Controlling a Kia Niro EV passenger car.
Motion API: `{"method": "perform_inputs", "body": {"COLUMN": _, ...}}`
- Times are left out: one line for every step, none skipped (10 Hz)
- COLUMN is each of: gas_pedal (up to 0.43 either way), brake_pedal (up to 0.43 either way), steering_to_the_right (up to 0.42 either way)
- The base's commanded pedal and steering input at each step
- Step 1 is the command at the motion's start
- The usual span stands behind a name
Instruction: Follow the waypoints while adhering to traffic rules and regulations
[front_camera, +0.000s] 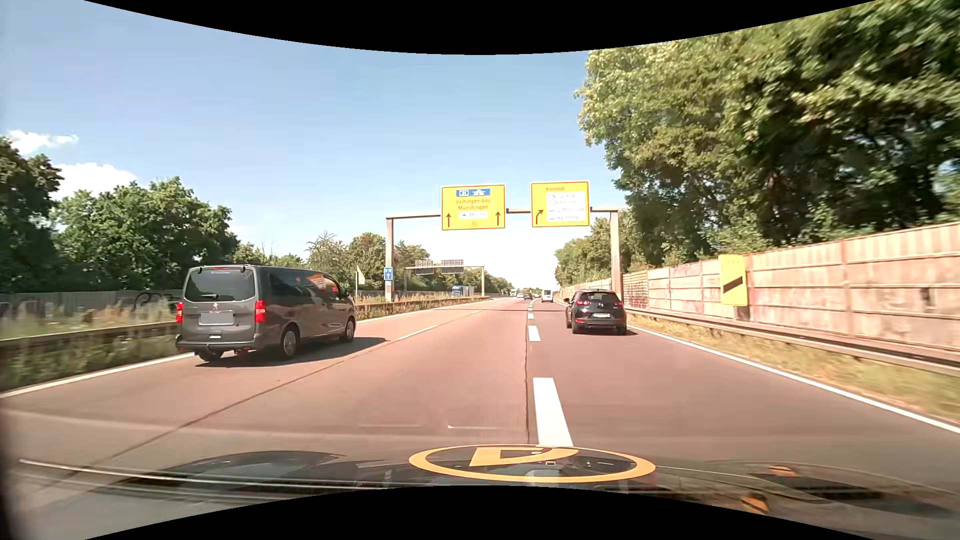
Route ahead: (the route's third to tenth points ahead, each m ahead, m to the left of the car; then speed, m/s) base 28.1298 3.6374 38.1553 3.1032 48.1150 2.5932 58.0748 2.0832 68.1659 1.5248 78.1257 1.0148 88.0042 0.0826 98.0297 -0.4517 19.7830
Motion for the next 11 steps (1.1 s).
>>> {"method": "perform_inputs", "body": {"gas_pedal": 0.169, "brake_pedal": 0.000, "steering_to_the_right": -0.002}}
{"method": "perform_inputs", "body": {"gas_pedal": 0.177, "brake_pedal": 0.000, "steering_to_the_right": -0.002}}
{"method": "perform_inputs", "body": {"gas_pedal": 0.197, "brake_pedal": 0.000, "steering_to_the_right": 0.000}}
{"method": "perform_inputs", "body": {"gas_pedal": 0.220, "brake_pedal": 0.000, "steering_to_the_right": 0.000}}
{"method": "perform_inputs", "body": {"gas_pedal": 0.228, "brake_pedal": 0.000, "steering_to_the_right": 0.000}}
{"method": "perform_inputs", "body": {"gas_pedal": 0.228, "brake_pedal": 0.000, "steering_to_the_right": 0.000}}
{"method": "perform_inputs", "body": {"gas_pedal": 0.228, "brake_pedal": 0.000, "steering_to_the_right": 0.000}}
{"method": "perform_inputs", "body": {"gas_pedal": 0.228, "brake_pedal": 0.000, "steering_to_the_right": 0.000}}
{"method": "perform_inputs", "body": {"gas_pedal": 0.228, "brake_pedal": 0.000, "steering_to_the_right": 0.001}}
{"method": "perform_inputs", "body": {"gas_pedal": 0.220, "brake_pedal": 0.000, "steering_to_the_right": 0.003}}
{"method": "perform_inputs", "body": {"gas_pedal": 0.220, "brake_pedal": 0.000, "steering_to_the_right": 0.006}}
